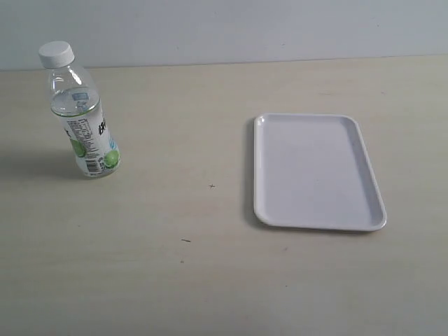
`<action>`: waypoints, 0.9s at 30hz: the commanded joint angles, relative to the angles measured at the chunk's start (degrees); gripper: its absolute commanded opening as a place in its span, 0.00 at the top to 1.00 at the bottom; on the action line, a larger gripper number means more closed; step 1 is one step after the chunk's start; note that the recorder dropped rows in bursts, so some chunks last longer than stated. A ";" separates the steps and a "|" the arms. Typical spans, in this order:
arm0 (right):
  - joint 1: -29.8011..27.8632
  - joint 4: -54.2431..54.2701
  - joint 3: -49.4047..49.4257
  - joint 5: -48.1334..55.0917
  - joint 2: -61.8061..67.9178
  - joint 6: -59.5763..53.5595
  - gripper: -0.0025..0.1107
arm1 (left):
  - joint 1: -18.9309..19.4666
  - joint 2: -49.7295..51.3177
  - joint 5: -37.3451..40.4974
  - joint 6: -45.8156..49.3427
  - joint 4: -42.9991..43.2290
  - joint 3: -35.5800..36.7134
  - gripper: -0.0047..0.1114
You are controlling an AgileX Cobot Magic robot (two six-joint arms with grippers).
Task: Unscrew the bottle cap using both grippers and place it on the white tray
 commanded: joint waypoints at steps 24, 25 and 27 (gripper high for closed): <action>-0.28 -0.12 0.07 -0.01 0.08 -0.01 0.98 | 0.08 -0.38 -11.04 -1.42 2.63 0.17 0.96; -0.28 -0.12 0.07 -0.01 0.08 -0.01 0.98 | 0.08 -0.38 -13.00 -4.27 1.12 0.17 0.96; -0.28 -0.12 0.07 -0.01 0.08 -0.01 0.98 | 0.08 -0.38 -16.04 -9.05 0.98 0.17 0.96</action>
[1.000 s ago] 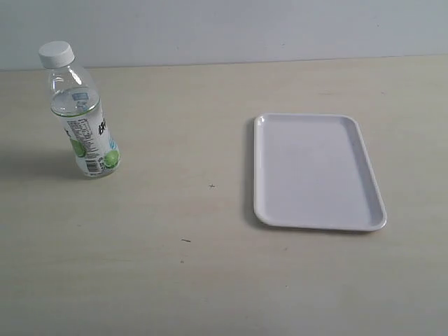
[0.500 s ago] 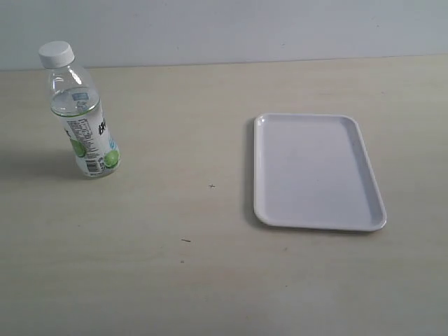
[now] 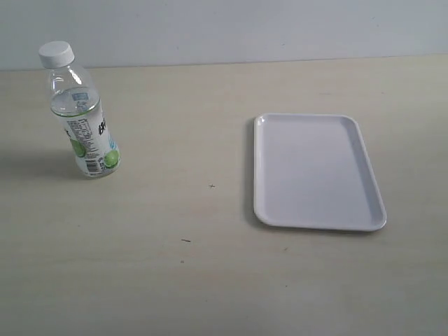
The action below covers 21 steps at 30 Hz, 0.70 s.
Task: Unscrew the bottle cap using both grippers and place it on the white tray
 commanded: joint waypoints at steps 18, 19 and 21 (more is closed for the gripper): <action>-0.28 -0.02 0.07 -0.05 0.08 -0.01 0.98 | 0.08 24.02 -29.12 19.39 -27.83 -16.56 0.96; -0.28 -0.02 0.07 -0.05 0.08 -0.01 0.98 | 0.08 28.26 -29.12 19.39 -26.13 -16.69 0.96; -0.28 -0.02 0.07 -0.05 0.08 -0.01 0.98 | 0.08 36.95 -29.10 19.39 -23.63 -16.69 0.96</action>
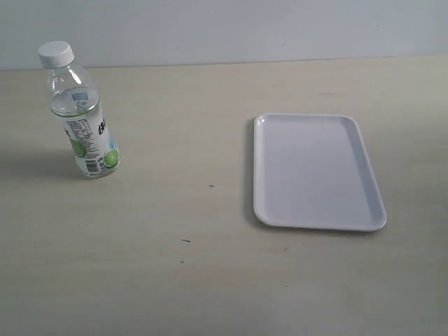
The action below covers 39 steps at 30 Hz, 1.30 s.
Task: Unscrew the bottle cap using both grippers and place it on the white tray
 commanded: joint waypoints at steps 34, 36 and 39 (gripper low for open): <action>-0.28 -0.04 0.07 -0.05 0.08 0.00 0.98 | 0.08 76.77 -28.94 -0.86 18.79 -2.10 0.06; -0.28 -0.04 0.07 -0.05 0.08 0.00 0.98 | 0.08 81.98 -29.08 -1.60 18.79 -5.22 0.06; -0.28 -0.04 0.07 -0.05 0.08 0.00 0.98 | 0.08 86.32 -29.08 -3.22 18.99 -8.59 0.06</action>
